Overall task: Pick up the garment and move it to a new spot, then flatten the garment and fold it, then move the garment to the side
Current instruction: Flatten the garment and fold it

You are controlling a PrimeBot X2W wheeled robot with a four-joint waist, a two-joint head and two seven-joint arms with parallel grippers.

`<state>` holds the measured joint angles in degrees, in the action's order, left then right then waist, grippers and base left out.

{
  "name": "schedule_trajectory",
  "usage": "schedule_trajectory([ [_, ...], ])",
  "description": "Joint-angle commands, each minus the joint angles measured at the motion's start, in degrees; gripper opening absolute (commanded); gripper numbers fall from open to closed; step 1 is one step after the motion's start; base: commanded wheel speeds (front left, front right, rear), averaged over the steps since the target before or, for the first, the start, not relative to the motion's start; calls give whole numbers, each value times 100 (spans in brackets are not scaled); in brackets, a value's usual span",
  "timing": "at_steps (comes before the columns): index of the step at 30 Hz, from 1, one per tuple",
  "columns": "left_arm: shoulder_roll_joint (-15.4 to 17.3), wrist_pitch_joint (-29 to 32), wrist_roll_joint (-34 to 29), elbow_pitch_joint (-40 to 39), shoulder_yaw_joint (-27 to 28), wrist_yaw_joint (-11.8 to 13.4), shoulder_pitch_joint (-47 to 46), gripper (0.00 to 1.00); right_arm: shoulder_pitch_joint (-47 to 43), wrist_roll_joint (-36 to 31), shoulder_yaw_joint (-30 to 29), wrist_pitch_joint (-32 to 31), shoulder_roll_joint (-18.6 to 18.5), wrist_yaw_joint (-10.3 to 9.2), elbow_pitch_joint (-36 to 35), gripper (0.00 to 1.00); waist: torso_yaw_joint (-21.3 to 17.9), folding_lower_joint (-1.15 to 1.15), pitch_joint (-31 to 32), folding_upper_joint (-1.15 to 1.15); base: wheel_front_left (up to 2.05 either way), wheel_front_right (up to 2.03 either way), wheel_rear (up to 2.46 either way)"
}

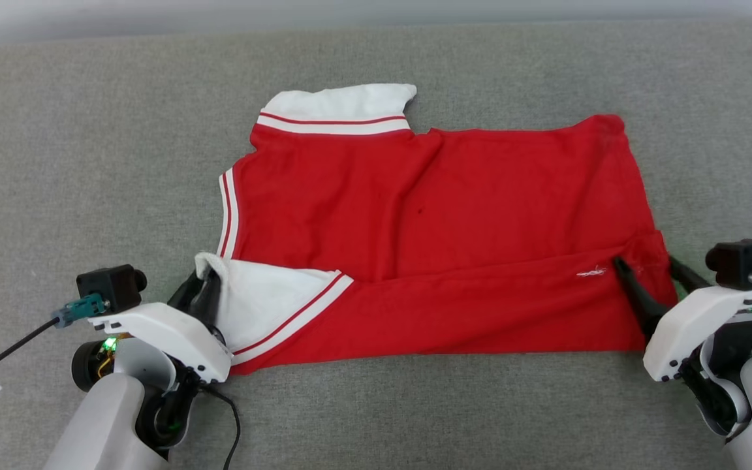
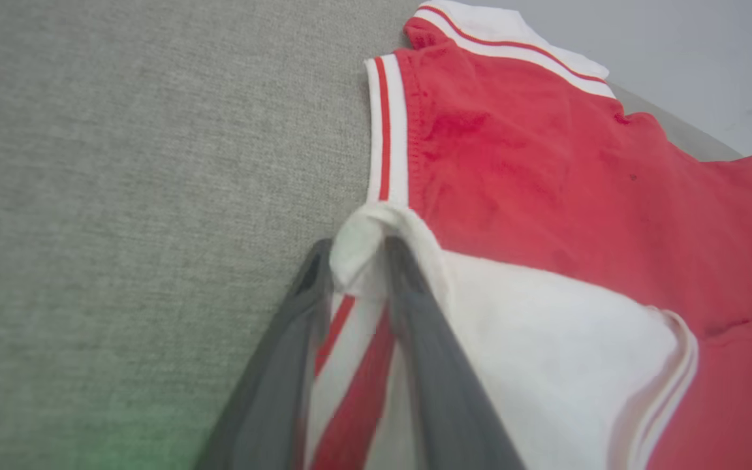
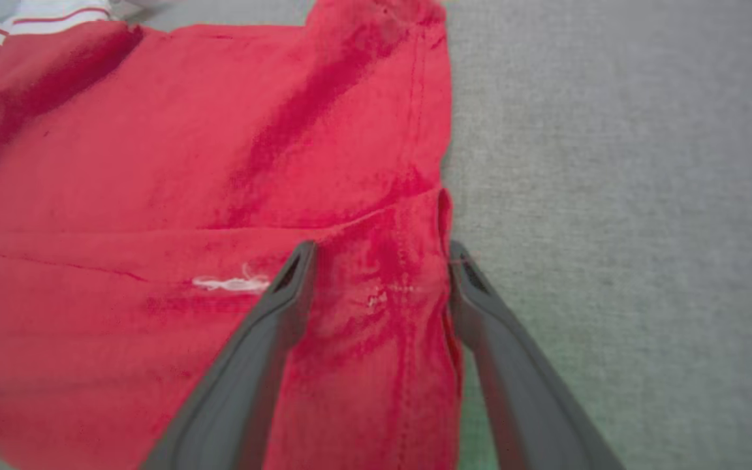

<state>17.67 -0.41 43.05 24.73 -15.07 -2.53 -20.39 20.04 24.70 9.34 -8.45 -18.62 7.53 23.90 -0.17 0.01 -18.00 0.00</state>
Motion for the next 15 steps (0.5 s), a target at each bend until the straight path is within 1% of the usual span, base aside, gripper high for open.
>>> schedule_trajectory([
  [1, 10, 2, 66, 132, 16, -30, -47, 100, -77, -18, -23, 343, 27, -7, -41, 100, -42, -1, 151, 0, 0, 0, 0],
  [3, 35, -36, 113, 194, 78, -42, -24, 100, -199, -82, -50, 681, 35, -7, -113, 100, -57, -1, 298, 0, 0, 0, 0],
  [4, 35, -36, 113, 194, 78, -42, -24, 100, -199, -82, -50, 681, 35, -7, -113, 100, -57, -1, 298, 0, 0, 0, 0],
  [9, 149, 33, 203, 125, 158, -6, 118, 100, -524, -169, -195, 1345, 115, -7, -419, 100, -119, -1, 667, 0, 0, 0, 0],
  [12, 313, 256, 255, -58, 194, 51, 168, 100, -760, -326, -357, 1559, 197, -7, -696, 100, -162, -1, 853, 0, 0, 0, 0],
  [15, 522, 648, 319, -289, 183, 76, 220, 100, -980, -482, -489, 1575, 327, -7, -1021, 100, -212, -1, 955, 0, 0, 0, 0],
])
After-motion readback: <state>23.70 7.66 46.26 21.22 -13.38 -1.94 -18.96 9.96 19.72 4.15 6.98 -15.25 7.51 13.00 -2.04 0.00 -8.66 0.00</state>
